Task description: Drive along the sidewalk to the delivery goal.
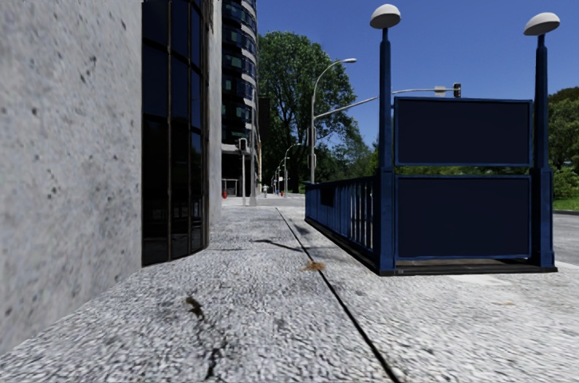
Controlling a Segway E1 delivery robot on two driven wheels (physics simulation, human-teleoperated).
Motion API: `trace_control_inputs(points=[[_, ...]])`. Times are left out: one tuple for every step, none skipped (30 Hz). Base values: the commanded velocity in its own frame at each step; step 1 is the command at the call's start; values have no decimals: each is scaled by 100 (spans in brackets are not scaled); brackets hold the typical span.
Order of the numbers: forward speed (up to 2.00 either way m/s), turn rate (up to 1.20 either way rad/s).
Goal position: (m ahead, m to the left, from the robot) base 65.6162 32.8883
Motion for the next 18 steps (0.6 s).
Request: trace_control_inputs(points=[[200,0],[200,0],[200,0],[200,0],[200,0],[200,0],[200,0],[200,0],[200,0],[200,0],[200,0],[200,0],[200,0],[200,0],[200,0],[200,0],[200,0],[200,0]])
